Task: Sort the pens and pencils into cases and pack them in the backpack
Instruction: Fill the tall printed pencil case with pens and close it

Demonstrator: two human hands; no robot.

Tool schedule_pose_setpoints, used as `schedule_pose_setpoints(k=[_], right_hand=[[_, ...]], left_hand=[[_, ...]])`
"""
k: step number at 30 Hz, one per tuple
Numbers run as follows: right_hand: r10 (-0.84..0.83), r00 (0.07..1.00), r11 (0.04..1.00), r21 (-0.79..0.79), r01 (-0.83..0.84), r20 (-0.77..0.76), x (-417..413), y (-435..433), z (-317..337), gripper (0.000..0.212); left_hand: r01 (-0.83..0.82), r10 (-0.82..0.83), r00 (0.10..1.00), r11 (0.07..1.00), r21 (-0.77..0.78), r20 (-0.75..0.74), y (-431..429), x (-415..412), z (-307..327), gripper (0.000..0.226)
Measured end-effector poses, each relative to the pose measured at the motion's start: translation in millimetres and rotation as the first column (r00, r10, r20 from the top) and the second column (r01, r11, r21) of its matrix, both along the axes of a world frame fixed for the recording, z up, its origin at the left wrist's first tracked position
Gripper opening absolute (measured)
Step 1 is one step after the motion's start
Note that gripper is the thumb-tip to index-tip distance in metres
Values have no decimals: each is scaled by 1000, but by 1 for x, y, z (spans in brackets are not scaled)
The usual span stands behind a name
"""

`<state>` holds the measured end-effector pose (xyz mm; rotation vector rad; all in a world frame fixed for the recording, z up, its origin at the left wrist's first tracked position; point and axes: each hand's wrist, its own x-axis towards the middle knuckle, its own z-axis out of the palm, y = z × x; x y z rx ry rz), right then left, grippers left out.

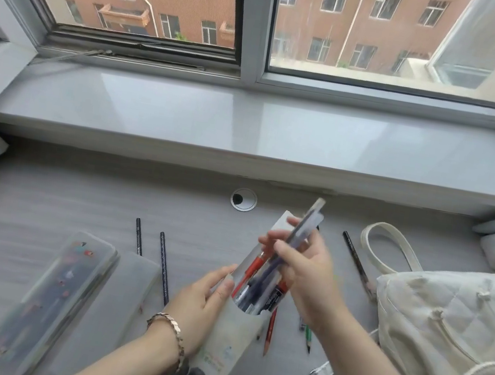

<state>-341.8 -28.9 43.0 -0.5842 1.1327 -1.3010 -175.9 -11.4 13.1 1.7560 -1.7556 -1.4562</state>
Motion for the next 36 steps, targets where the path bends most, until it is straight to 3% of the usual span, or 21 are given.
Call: schedule_pose_setpoints(k=[3,7,9,12,14,17,19,20,22,24,27,28,29,31,33,35,36], right_hand=[[1,995,1000,-11,-2,-104,7,7,-8,44],[-59,912,992,-123,9,-406,8,8,-7,56],[-83,892,987,-162,11,-445,11,7,-6,70],[-102,919,978,-210,21,-380,8,3,-8,92],[-114,931,975,-220,37,-347,4,0,-8,84],[-126,943,982,-173,75,-307,4,-5,-4,33],[-84,933,991,-128,41,-351,7,-4,-8,17],[-49,897,992,-123,-6,-440,8,-2,-11,16],[-5,741,981,-147,-128,-672,8,5,-19,14],[5,556,960,-151,-234,-831,5,9,-26,34],[-31,191,903,-109,-415,-981,-1,4,-36,44],[-39,99,884,-81,-461,-994,-2,1,-40,44],[-22,76,868,-57,-494,-997,-5,-3,-40,45],[-3,180,846,-98,-525,-984,-11,-16,-33,39],[-118,310,861,-252,-441,-943,-18,-34,-22,28],[-252,327,905,-342,-254,-911,-30,-62,-21,17],[-234,287,938,-293,-185,-929,-37,-78,-24,16]], left_hand=[[14,-14,1000,1000,-4,-8,5,0,0,22],[5,-5,1000,1000,-7,-28,8,1,3,19],[-1,0,999,1000,-18,-42,8,2,5,19],[0,-1,999,1000,-22,-37,6,3,6,19],[-1,0,999,1000,-20,-37,5,3,7,23],[3,-4,1000,999,-34,-16,2,4,6,32],[0,-1,1000,999,-41,-11,1,5,5,32],[-3,2,1000,999,-45,-20,0,5,4,32],[-9,7,999,999,-40,-46,1,5,2,27],[-11,10,997,1000,-17,-71,1,4,-1,21],[-18,18,996,1000,5,-86,-3,3,-5,20],[-21,21,996,1000,8,-81,-6,3,-5,20],[-25,26,997,1000,13,-79,-9,2,-4,18],[-39,39,997,999,8,-72,-19,2,-2,19],[-49,48,997,999,-8,-54,-28,3,-2,21],[-68,68,997,998,-14,-25,-38,7,-10,27],[-91,90,996,996,-17,-20,-42,9,-15,31]])
